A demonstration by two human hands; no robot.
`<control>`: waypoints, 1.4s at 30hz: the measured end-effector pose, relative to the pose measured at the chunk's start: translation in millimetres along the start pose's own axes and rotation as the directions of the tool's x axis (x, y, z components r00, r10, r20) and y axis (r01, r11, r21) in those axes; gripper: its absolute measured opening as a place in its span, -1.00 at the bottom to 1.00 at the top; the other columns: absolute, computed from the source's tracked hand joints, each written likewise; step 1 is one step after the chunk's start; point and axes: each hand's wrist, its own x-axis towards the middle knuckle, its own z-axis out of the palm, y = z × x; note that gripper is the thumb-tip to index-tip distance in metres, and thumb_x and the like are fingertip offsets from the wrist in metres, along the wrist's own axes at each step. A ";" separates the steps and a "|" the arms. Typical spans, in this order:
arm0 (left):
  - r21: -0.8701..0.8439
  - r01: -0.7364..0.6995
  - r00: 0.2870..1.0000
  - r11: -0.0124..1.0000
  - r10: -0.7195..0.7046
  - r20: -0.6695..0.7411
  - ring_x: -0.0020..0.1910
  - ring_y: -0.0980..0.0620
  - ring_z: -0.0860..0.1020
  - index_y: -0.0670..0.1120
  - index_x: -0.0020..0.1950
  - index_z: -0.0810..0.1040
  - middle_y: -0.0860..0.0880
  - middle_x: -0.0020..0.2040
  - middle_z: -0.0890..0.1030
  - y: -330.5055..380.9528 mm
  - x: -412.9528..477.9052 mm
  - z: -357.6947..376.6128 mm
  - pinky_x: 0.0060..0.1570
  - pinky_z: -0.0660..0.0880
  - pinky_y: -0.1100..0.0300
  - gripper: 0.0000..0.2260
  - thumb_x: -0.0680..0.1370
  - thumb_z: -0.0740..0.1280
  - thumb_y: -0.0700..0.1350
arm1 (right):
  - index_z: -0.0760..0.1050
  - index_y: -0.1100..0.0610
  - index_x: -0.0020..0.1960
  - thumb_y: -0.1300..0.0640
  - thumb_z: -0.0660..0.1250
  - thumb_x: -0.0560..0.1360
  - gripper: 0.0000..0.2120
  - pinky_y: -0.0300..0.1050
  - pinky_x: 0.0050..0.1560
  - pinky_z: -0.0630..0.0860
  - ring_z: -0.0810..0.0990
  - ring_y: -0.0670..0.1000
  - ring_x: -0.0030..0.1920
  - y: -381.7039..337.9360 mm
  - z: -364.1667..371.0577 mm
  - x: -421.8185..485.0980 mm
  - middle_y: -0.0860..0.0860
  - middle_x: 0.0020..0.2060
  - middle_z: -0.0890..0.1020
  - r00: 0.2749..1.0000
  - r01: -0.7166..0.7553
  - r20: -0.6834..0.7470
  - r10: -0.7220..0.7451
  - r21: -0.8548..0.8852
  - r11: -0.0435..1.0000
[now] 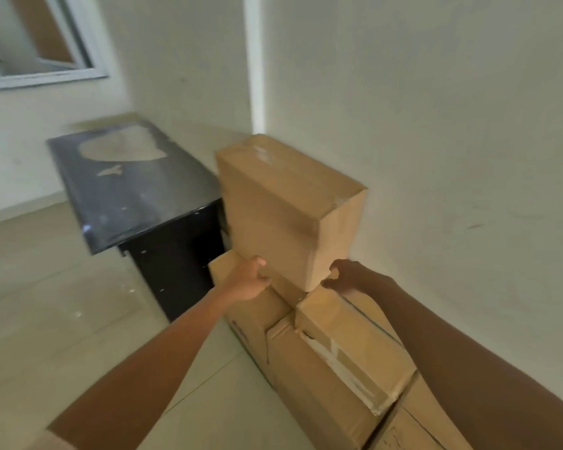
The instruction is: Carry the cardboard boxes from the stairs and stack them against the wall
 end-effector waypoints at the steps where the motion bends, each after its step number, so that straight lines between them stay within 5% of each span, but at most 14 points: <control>1: -0.002 0.031 0.999 1.000 -0.031 -0.036 0.36 -0.08 0.41 -0.19 0.42 0.34 -0.16 0.37 0.44 -12.0 -13.7 -12.1 0.28 0.35 0.14 -0.56 0.57 0.31 -0.12 | 0.23 0.10 0.48 -0.18 0.20 0.58 -0.42 -0.04 0.21 0.40 0.42 0.13 0.34 -18.0 0.3 0.8 0.08 0.39 0.39 0.999 0.046 0.006 -0.046 -0.016 0.999; 9: -0.021 0.313 0.881 0.949 -0.299 -0.368 0.37 -0.17 0.35 -0.15 0.43 0.33 -0.21 0.39 0.36 -139.8 -129.7 -108.5 0.35 0.29 0.06 -0.52 0.55 0.32 -0.08 | 0.09 0.17 0.54 -0.07 0.25 0.58 -0.34 -0.05 0.35 0.29 0.32 0.16 0.43 -188.7 42.7 -6.2 0.16 0.47 0.29 0.906 0.419 -0.045 -0.421 -0.049 0.907; 16: -0.175 0.568 0.644 0.804 -0.567 -0.513 0.40 -0.17 0.33 -0.09 0.47 0.25 -0.17 0.44 0.31 -267.5 -289.9 -165.4 0.33 0.33 -0.02 -0.48 0.55 0.32 -0.06 | 0.11 0.21 0.53 -0.12 0.27 0.56 -0.30 0.04 0.41 0.29 0.30 0.17 0.44 -366.0 110.9 -48.2 0.15 0.47 0.27 0.736 0.675 0.141 -0.662 -0.088 0.732; 18: -0.219 0.623 0.576 0.751 -0.630 -0.521 0.39 -0.17 0.34 -0.09 0.47 0.26 -0.18 0.43 0.32 -301.6 -338.7 -173.6 0.32 0.34 -0.01 -0.48 0.55 0.32 -0.05 | 0.16 0.16 0.51 -0.31 0.27 0.47 -0.18 0.09 0.38 0.35 0.36 0.17 0.40 -414.8 134.9 -65.2 0.13 0.45 0.31 0.678 0.732 0.169 -0.715 -0.073 0.677; 19: -0.240 0.650 0.541 0.721 -0.660 -0.520 0.37 -0.18 0.35 -0.09 0.47 0.27 -0.18 0.43 0.33 -321.0 -366.2 -177.7 0.32 0.35 -0.01 -0.49 0.55 0.32 -0.05 | 0.15 0.16 0.52 -0.38 0.26 0.42 -0.11 0.11 0.37 0.36 0.37 0.17 0.40 -441.1 151.8 -72.8 0.15 0.46 0.31 0.660 0.749 0.180 -0.729 -0.078 0.658; 23: -0.309 0.696 0.439 0.648 -0.725 -0.531 0.33 -0.18 0.39 -0.13 0.45 0.28 -0.22 0.41 0.35 -385.7 -453.9 -196.8 0.28 0.34 0.04 -0.50 0.55 0.33 -0.08 | 0.05 0.18 0.55 -0.13 0.27 0.56 -0.26 0.06 0.41 0.28 0.29 0.17 0.46 -519.4 206.8 -107.9 0.16 0.50 0.23 0.587 0.809 0.198 -0.785 -0.110 0.577; 30: -0.436 0.705 0.264 0.559 -0.777 -0.571 0.30 -0.15 0.41 -0.15 0.41 0.34 -0.19 0.35 0.43 -458.9 -568.8 -222.3 0.23 0.36 0.06 -0.53 0.54 0.35 -0.11 | 0.00 0.17 0.56 -0.14 0.23 0.57 -0.26 0.05 0.40 0.27 0.26 0.15 0.47 -621.4 267.4 -150.5 0.15 0.51 0.19 0.516 0.855 0.280 -0.809 -0.122 0.504; 42: -0.584 0.716 0.044 0.383 -0.859 -0.509 0.29 -0.14 0.44 -0.16 0.41 0.36 -0.19 0.34 0.44 -549.3 -633.9 -234.5 0.19 0.39 0.07 -0.54 0.54 0.34 -0.10 | 0.01 0.10 0.56 -0.18 0.23 0.54 -0.27 0.20 0.39 0.28 0.25 0.13 0.48 -768.3 342.5 -145.9 0.09 0.52 0.18 0.376 0.926 0.405 -0.833 -0.149 0.346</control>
